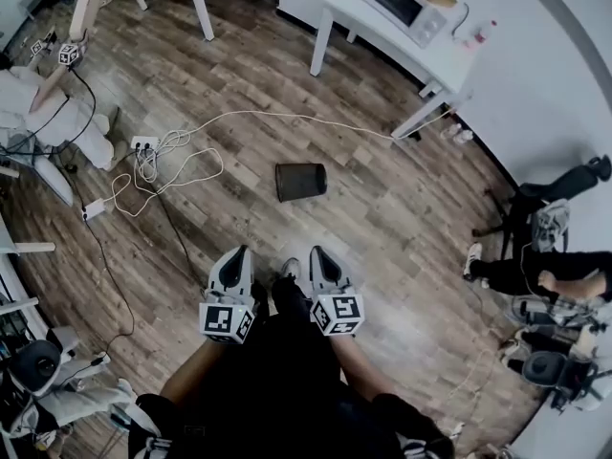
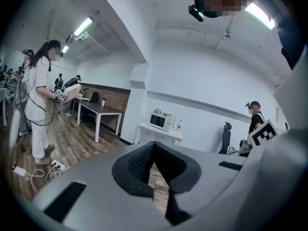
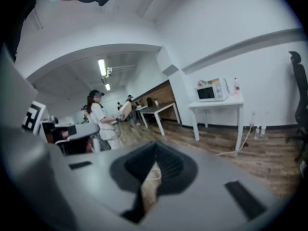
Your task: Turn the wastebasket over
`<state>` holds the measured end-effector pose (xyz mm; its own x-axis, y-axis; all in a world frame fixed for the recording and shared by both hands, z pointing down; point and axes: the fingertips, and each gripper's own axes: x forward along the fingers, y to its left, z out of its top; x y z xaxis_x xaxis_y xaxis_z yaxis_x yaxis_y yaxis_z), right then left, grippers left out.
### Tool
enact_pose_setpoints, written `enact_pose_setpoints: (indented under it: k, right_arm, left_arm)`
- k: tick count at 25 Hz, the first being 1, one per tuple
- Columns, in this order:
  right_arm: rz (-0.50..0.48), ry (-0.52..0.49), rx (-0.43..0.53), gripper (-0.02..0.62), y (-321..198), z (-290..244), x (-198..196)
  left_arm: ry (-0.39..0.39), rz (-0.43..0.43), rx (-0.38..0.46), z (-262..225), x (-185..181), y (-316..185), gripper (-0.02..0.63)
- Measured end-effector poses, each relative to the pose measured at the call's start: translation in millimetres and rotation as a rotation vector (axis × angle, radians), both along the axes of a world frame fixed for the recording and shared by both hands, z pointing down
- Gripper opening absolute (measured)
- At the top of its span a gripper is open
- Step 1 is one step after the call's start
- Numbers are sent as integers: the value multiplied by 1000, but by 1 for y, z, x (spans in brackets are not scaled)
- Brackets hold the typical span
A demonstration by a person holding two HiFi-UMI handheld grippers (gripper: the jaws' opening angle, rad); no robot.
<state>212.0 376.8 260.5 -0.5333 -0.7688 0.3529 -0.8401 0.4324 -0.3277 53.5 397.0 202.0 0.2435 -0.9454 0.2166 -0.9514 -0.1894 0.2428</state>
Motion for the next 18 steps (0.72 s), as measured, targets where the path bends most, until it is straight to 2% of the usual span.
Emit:
enact_pose_setpoints:
  k: [8,18]
  right_arm:
    - [11,34,-54,32,-50,33,-22]
    - [180,90,-149,32,-130,92,-71]
  left_arm:
    - [9,-2,-22,16,-22,-60,35]
    - [29,185,-80,50,-67,-173,35]
